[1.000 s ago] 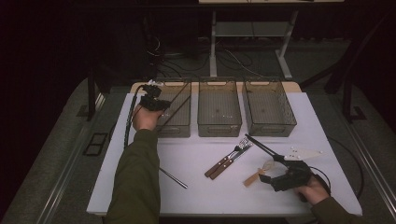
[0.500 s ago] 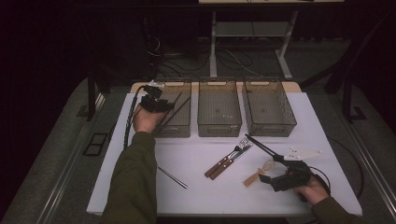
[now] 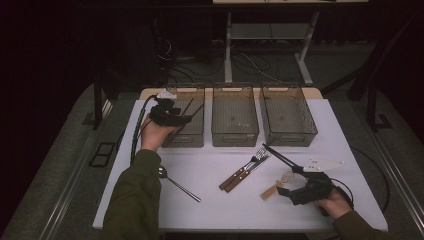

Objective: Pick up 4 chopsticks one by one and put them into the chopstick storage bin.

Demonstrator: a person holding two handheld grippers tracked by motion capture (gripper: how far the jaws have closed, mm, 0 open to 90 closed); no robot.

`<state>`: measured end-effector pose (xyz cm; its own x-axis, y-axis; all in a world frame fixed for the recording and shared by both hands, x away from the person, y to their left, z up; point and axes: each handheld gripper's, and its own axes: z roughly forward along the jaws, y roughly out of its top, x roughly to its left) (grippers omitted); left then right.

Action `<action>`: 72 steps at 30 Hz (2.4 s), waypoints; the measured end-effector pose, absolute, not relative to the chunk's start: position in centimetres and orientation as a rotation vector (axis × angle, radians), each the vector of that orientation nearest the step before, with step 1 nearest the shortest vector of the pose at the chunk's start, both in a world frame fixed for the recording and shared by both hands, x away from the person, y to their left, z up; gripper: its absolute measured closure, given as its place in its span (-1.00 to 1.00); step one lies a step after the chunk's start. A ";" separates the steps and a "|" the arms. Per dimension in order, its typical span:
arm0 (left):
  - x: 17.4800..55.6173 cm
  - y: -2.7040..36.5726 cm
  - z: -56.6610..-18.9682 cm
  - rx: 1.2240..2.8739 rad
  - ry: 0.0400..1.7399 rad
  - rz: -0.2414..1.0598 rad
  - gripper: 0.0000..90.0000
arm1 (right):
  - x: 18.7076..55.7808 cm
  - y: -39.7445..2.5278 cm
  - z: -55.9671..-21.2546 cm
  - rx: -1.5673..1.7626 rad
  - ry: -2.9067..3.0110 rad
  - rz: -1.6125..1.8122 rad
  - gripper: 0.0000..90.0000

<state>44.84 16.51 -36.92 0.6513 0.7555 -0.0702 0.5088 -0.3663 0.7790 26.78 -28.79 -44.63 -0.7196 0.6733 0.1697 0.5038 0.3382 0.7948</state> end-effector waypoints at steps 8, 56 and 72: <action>42.0 16.4 -36.6 2.025 0.908 0.380 -0.31 | 26.8 -28.8 -44.6 1.074 2.411 1.322 -0.99; 27.9 16.6 -43.0 1.984 0.715 0.259 -1.00 | 26.6 -28.8 -44.4 1.051 2.406 1.337 -0.99; 27.5 16.4 -43.4 2.010 0.696 0.241 -1.00 | 26.6 -28.9 -43.7 1.045 2.384 1.251 -0.99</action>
